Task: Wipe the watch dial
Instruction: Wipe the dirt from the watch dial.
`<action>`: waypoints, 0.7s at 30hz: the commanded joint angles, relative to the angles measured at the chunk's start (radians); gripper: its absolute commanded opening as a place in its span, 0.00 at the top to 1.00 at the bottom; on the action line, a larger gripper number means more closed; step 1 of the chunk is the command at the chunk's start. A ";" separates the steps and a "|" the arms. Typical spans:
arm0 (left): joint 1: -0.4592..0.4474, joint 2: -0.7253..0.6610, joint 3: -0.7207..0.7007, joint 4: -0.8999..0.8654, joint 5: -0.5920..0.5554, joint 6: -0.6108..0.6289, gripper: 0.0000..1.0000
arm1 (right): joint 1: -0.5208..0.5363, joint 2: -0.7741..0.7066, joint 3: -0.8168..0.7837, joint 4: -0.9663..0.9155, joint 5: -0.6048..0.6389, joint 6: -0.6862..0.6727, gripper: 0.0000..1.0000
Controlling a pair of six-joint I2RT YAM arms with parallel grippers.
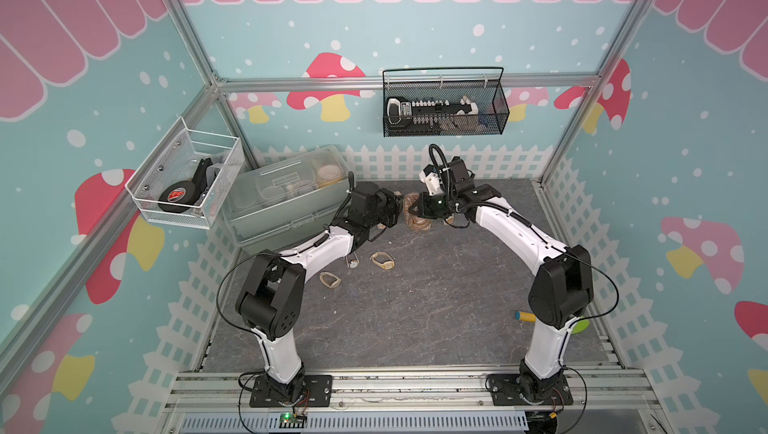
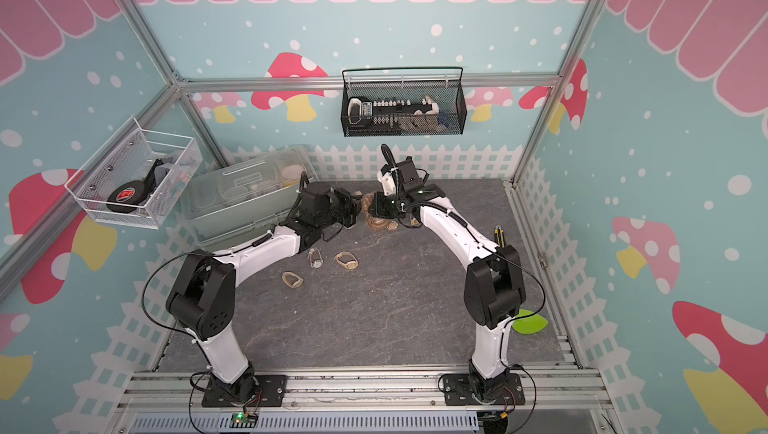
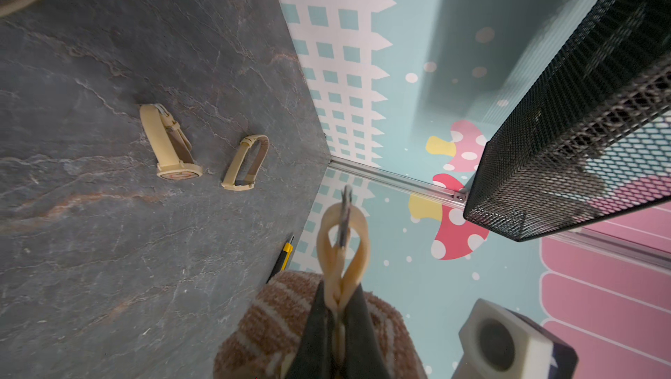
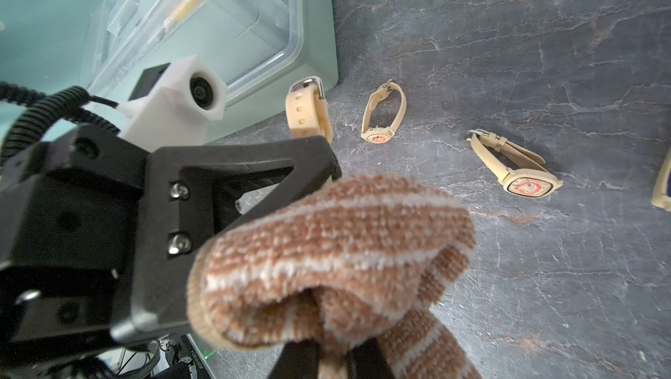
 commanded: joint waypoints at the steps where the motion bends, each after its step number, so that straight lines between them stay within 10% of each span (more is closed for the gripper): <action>1: -0.031 0.005 0.024 -0.120 0.113 0.080 1.00 | 0.003 0.050 0.089 0.042 -0.009 -0.005 1.00; 21: 0.011 -0.073 -0.022 -0.154 0.135 0.120 1.00 | -0.065 0.073 0.191 -0.044 0.012 -0.049 1.00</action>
